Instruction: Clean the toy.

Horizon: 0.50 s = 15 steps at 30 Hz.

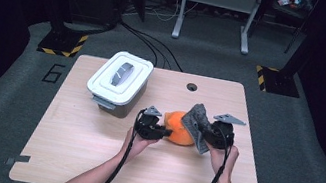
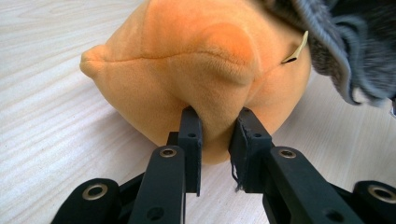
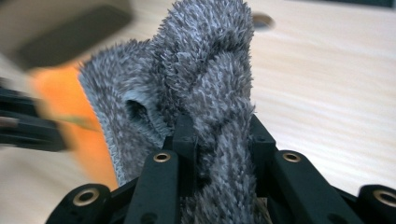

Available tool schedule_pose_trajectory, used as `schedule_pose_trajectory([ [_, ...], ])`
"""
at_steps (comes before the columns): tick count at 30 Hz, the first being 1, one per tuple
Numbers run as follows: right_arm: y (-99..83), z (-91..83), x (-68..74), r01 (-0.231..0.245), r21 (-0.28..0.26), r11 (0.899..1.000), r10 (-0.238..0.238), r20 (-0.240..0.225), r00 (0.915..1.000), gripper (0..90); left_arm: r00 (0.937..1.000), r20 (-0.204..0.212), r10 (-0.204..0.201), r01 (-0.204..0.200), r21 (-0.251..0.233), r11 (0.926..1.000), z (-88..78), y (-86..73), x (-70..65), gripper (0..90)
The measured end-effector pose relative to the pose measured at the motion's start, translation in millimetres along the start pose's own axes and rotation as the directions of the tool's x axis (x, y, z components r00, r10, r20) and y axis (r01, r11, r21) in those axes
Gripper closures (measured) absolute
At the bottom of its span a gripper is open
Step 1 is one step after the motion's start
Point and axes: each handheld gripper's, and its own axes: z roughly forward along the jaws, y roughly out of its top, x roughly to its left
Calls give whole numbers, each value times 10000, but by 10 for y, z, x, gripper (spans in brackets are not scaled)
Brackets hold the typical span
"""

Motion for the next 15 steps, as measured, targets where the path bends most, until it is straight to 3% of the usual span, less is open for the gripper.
schedule_pose_trajectory([
  [1,0,0,0,0,0,10000,0,0,10000,712,10000,18,54,-54,-13,10000,4,2,-9,749],
  [3,107,-28,227,385,-200,9991,-394,-487,9980,711,9998,-30,174,-174,16,9998,3,10,-22,749],
  [4,107,-28,227,385,-200,9991,-394,-487,9980,711,9998,-28,183,-183,5,9998,5,11,-25,749],
  [8,173,68,456,1066,2,9943,-1063,-753,9915,711,9998,-68,182,-181,81,9998,0,11,-14,749],
  [11,153,183,420,945,214,9953,-928,-700,9932,713,10000,35,2,-2,5,10000,5,-1,8,748],
  [15,135,155,364,904,208,9957,-891,-553,9945,713,9999,89,49,-49,-13,10000,11,-3,-8,748],
])
